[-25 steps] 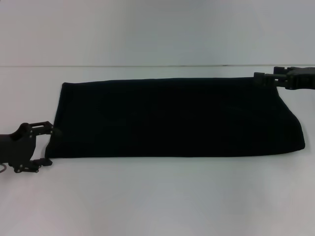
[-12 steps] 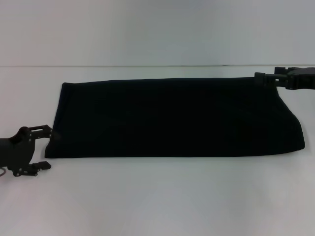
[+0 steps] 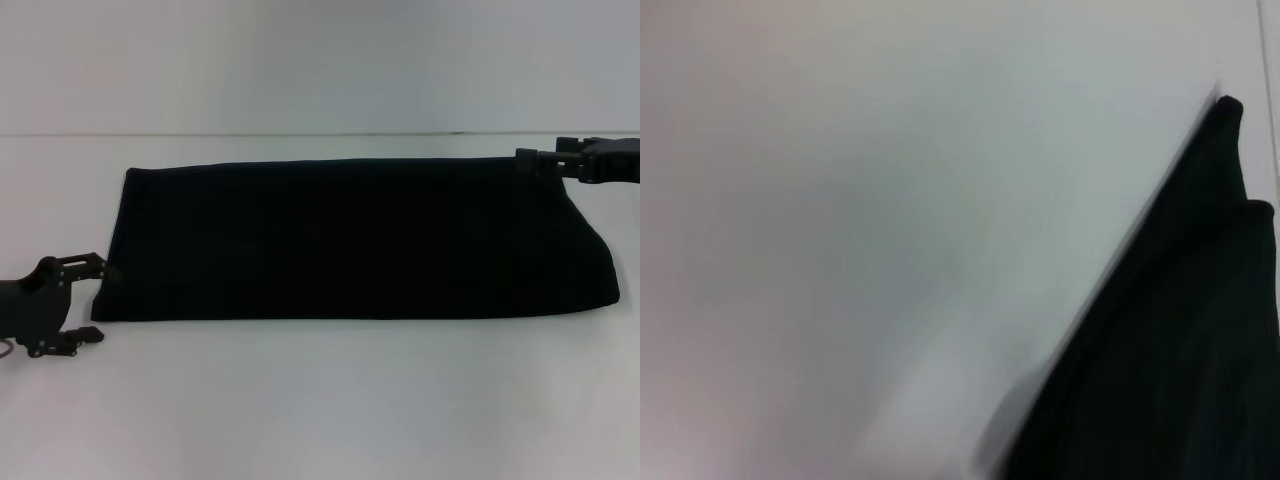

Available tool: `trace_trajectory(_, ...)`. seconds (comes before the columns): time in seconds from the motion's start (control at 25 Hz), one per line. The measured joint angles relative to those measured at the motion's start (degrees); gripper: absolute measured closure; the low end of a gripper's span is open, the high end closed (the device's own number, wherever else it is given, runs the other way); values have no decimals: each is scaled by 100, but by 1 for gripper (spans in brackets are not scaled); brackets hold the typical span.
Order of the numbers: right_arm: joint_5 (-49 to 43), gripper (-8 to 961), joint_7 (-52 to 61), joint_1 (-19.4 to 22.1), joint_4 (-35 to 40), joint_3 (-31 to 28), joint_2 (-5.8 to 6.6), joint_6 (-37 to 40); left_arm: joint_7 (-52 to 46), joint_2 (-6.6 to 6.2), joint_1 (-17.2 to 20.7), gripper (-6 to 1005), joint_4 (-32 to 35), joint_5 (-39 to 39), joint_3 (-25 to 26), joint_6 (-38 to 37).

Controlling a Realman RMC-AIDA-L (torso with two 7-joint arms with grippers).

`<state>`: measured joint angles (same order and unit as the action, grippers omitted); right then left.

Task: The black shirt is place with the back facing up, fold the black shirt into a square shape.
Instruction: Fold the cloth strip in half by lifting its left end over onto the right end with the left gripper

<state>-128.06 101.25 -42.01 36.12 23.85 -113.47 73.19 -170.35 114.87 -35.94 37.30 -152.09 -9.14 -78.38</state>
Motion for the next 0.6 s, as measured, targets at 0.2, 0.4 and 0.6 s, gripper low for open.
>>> trace_trajectory(0.2,0,29,0,4,0,-22,0,3,9,1,-1,148,-40,17,0,74)
trace_trajectory(0.4,0,29,0,14,0,-36,0,3,11,1,-17,148,-41,28,-1,112)
trace_trajectory(0.6,0,29,0,10,0,-39,0,-14,11,-6,-59,148,-49,38,-20,162)
